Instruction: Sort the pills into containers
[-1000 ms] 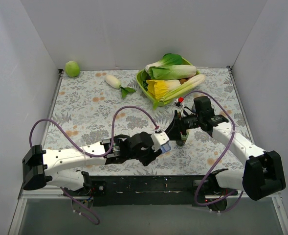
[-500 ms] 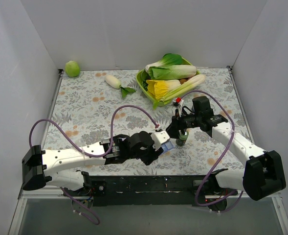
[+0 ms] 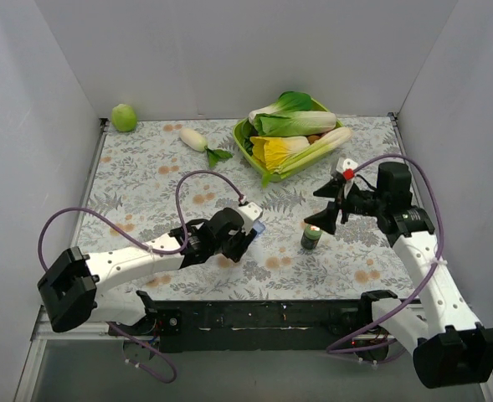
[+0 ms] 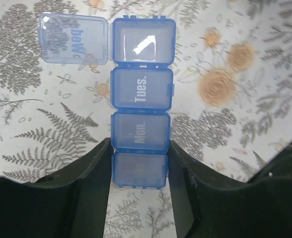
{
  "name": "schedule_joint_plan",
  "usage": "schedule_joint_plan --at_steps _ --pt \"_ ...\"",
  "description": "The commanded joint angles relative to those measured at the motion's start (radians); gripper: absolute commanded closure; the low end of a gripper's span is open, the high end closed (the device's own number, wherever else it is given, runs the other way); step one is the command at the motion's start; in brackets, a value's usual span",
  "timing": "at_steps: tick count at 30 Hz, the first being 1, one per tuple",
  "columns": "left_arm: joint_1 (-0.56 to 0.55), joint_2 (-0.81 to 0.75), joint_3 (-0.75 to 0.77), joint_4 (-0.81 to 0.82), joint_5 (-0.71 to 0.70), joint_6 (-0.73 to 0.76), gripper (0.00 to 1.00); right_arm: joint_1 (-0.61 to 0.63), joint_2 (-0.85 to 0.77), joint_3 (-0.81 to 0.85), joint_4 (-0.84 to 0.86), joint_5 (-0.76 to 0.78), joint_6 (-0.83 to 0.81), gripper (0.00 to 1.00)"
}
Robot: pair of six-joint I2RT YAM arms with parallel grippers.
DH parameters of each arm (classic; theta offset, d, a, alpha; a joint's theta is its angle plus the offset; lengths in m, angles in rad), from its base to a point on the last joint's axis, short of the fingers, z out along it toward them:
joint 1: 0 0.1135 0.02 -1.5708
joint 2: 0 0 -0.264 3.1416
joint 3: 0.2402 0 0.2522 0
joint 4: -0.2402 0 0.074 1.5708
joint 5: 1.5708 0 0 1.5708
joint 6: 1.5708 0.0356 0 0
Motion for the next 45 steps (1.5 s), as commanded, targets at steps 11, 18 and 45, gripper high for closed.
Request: schedule_joint_plan --at_steps 11,18,45 --pt "0.066 0.187 -0.024 0.195 0.053 0.213 0.73 -0.122 -0.209 -0.276 0.061 -0.073 -0.085 0.04" --pt "0.072 0.189 -0.029 0.168 0.034 0.19 0.25 -0.163 -0.23 -0.285 0.062 -0.103 -0.079 0.04" --pt "0.033 0.389 0.293 0.496 0.574 0.556 0.02 -0.428 -0.227 -0.304 0.078 -0.112 -0.053 0.03"
